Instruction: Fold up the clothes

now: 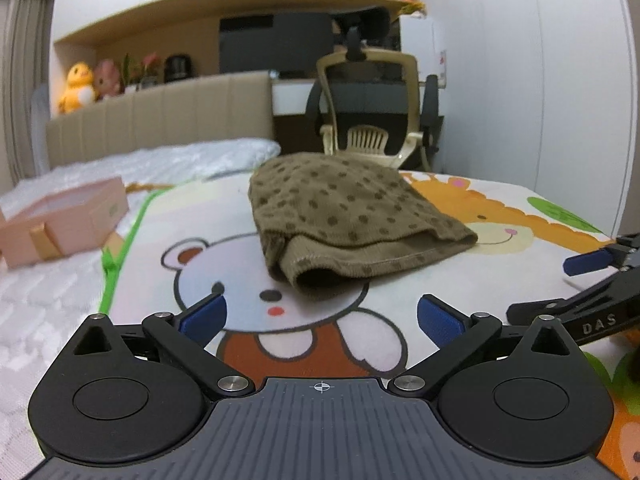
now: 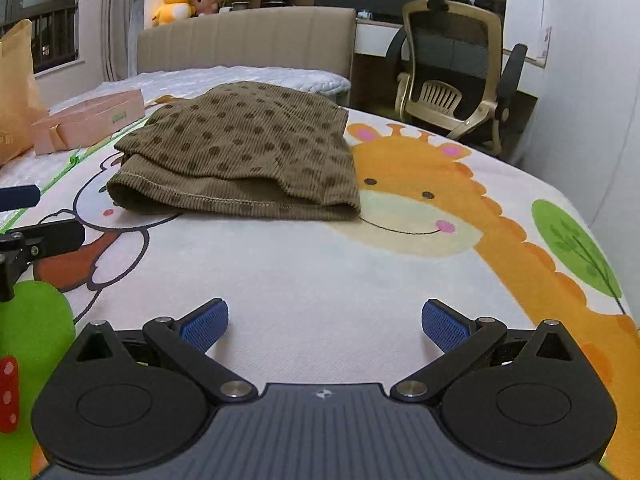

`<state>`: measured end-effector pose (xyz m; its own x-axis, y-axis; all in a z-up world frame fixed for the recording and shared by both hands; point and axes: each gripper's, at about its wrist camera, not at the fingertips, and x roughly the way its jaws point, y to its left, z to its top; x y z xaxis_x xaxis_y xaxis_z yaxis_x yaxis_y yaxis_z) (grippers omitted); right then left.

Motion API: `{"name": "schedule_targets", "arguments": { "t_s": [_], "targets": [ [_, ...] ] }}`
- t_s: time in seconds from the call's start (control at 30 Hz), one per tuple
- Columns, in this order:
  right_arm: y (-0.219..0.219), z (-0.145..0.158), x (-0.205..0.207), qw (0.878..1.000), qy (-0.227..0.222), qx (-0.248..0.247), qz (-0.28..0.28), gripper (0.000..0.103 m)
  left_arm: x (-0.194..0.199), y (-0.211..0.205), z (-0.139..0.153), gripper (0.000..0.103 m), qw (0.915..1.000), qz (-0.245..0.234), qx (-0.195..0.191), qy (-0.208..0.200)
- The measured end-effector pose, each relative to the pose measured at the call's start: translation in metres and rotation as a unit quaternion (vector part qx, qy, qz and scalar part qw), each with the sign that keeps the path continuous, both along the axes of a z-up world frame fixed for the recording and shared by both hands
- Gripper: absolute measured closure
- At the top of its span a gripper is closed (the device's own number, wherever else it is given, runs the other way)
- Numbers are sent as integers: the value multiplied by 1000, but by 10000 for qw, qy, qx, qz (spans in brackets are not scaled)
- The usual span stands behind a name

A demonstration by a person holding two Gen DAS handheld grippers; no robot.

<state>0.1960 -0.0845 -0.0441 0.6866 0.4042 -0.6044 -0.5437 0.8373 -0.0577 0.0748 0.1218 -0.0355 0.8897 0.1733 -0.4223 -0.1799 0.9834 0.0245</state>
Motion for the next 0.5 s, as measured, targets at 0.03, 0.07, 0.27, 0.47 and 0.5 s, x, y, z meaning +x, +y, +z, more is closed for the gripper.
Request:
{"name": "schedule_targets", "arguments": {
  "t_s": [0.03,0.07,0.27,0.47,0.5],
  "targets": [
    [0,0,0,10000,-3,-8,-8,0,1,2,-1,0,10000,0,-66,30],
    [0,0,0,10000,-6,-11,-14,0,1,3,-1,0,9999,-7,-103,48],
    [-4,-2,0,10000,31,16,-31,0,1,6,-3,0,9997,-31,-229,75],
    [-4,-3,2,10000,78,46,-32,0,1,11,-3,0,9992,1,-393,116],
    [-4,-3,2,9999,82,47,-33,0,1,11,-3,0,9991,4,-404,117]
  ]
}}
